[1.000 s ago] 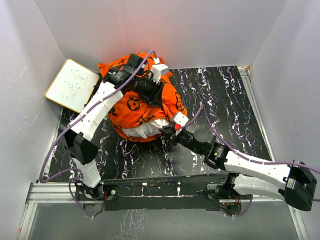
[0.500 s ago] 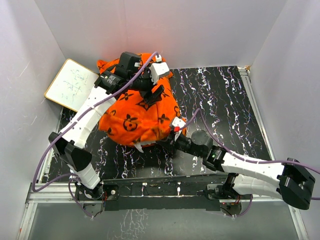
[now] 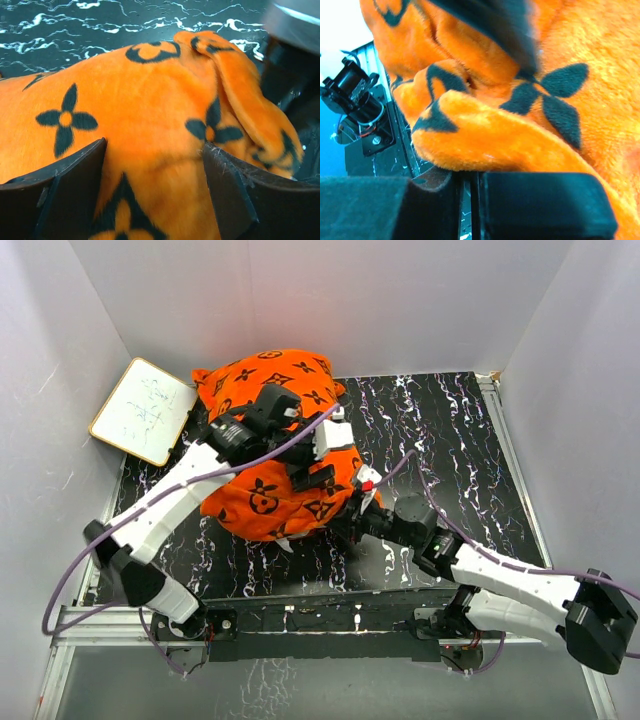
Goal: Remove the pillowcase from the pillow
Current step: Remove the pillow from the pillowcase.
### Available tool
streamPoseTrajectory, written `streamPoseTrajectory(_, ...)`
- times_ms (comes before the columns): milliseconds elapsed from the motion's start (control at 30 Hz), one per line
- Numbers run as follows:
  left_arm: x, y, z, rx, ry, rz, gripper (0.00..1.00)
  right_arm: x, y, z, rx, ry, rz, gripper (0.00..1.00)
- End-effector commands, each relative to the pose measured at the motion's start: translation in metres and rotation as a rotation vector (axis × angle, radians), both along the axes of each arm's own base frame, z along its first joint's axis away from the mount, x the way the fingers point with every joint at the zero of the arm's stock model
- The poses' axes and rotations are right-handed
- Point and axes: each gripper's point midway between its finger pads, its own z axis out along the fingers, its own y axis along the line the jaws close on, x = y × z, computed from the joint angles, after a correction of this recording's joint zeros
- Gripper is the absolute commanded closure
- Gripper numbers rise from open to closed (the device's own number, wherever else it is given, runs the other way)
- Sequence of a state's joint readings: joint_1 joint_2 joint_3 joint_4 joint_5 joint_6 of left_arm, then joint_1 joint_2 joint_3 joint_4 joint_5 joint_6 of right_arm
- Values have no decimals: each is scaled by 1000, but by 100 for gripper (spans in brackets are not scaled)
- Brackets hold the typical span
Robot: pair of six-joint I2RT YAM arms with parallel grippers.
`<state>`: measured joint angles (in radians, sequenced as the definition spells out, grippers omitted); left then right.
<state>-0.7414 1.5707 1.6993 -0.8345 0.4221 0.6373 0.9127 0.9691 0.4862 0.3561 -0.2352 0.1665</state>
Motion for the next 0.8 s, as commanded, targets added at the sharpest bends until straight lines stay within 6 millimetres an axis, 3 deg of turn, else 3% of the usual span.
streamPoseTrajectory(0,-17,27,56,-123,-140,67,24,22,-5,104,245,-151,-20,92)
streamPoseTrajectory(100,-18,37,96,-221,-265,102,22,38,-5,117,251,-154,-16,92)
streamPoseTrajectory(167,-23,39,110,-249,-281,101,22,48,-1,126,251,-157,-15,92)
streamPoseTrajectory(233,-35,39,104,-232,-239,54,22,57,6,140,246,-180,-11,92)
streamPoseTrajectory(300,-39,40,82,-163,-207,46,21,64,13,163,258,-212,-3,92)
streamPoseTrajectory(400,-17,56,53,-42,-300,120,16,72,21,192,270,-241,4,92)
streamPoseTrajectory(467,3,67,52,-20,-432,184,15,74,22,209,273,-266,1,92)
streamPoseTrajectory(600,43,87,71,43,-667,325,16,77,20,226,256,-297,-14,92)
streamPoseTrajectory(767,70,112,111,76,-897,463,19,83,16,222,220,-298,-52,92)
